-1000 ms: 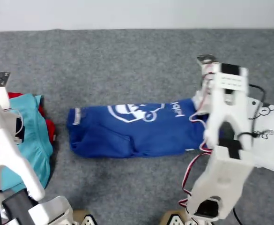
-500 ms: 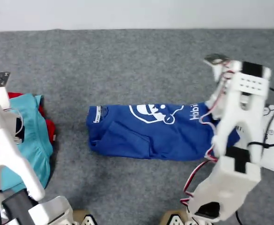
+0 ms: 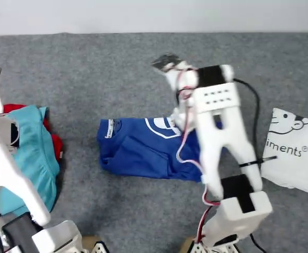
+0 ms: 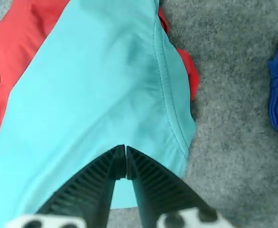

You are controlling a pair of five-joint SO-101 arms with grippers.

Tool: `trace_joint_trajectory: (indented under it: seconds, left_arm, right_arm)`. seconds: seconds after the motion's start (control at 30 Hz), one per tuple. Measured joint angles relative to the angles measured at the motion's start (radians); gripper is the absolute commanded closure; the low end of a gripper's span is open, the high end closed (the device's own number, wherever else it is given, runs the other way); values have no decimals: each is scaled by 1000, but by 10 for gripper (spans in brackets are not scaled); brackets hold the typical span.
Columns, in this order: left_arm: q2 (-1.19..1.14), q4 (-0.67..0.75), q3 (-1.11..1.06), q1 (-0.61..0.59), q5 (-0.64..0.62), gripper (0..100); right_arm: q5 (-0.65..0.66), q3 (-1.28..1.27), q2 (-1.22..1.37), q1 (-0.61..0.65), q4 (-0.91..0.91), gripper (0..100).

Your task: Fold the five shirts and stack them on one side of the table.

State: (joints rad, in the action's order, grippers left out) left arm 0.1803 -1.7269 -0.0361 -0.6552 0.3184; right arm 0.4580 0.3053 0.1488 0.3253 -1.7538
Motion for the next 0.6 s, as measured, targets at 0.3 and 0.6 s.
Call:
trace_joint_trajectory:
  seconds: [0.3,0.6]
  left_arm:
    - [0,0,0,0,0,994]
    - [0,0,0,0,0,994]
  right_arm:
    - [-58,0,29,193,103,988]
    - [-83,0,170,288,259,988]
